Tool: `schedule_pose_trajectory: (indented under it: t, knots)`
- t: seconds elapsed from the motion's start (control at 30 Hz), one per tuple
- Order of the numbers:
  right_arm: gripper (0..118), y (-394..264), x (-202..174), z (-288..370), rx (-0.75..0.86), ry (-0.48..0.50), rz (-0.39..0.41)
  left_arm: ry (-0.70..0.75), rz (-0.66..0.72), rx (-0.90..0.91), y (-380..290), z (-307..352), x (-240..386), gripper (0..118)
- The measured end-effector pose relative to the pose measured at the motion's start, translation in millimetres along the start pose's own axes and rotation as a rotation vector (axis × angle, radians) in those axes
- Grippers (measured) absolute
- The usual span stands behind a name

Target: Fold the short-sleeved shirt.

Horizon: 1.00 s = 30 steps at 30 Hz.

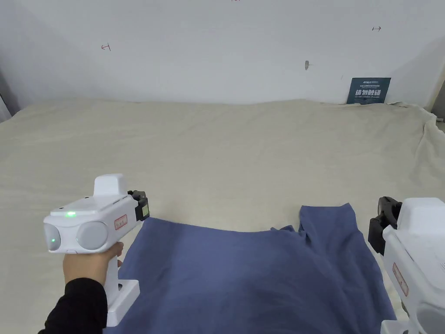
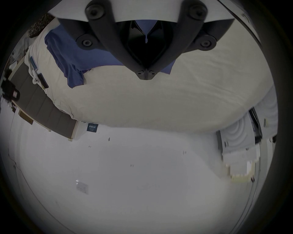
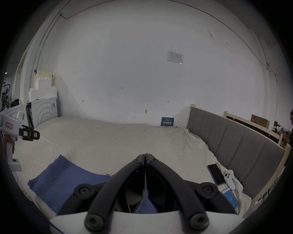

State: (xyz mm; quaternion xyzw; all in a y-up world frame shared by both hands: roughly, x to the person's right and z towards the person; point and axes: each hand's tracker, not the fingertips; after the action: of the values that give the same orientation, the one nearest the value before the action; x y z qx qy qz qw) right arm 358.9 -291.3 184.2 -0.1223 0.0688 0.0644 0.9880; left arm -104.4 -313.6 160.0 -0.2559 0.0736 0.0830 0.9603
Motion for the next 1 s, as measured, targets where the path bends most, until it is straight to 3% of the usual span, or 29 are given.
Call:
schedule_pose_trajectory:
  t: [0.13,0.2,0.27,0.3,0.47,0.7,0.73,0.8,0.93,1.0]
  knots:
    - [0,-5.0,0.7,-27.0,-0.031,-0.012,0.008,0.017,-0.018,-0.148,8.2,-61.5,-16.2,0]
    - [0,-8.4,1.5,-39.5,-0.046,-0.016,0.008,0.060,-0.033,-0.196,7.1,-90.2,-21.0,17]
    - [0,-11.9,1.0,-49.4,-0.061,-0.024,0.008,0.065,-0.034,-0.291,6.5,-121.1,-29.3,57]
    - [0,-14.1,1.3,-54.4,-0.067,-0.028,0.009,0.073,-0.022,-0.328,3.2,-131.7,-31.9,69]
    - [0,-27.4,3.0,-75.0,-0.108,-0.048,0.002,0.113,0.022,-0.417,-9.2,-183.0,-50.2,83]
    - [0,-42.0,3.6,-92.1,-0.158,-0.064,0.014,0.144,-0.028,-0.506,-33.0,-228.8,-56.2,77]
    - [0,-43.3,3.4,-94.0,-0.163,-0.064,0.016,0.148,-0.034,-0.518,-36.2,-233.3,-55.1,66]
    - [0,-45.0,3.2,-95.9,-0.173,-0.065,0.019,0.125,-0.040,-0.553,-41.4,-239.1,-53.0,60]
    - [0,-46.0,6.7,-101.5,-0.195,-0.053,0.004,0.117,-0.075,-0.502,-40.4,-229.7,-39.8,7]
    - [0,-45.5,11.1,-107.9,-0.219,-0.043,-0.020,0.097,-0.098,-0.497,-41.9,-227.1,-33.4,4]
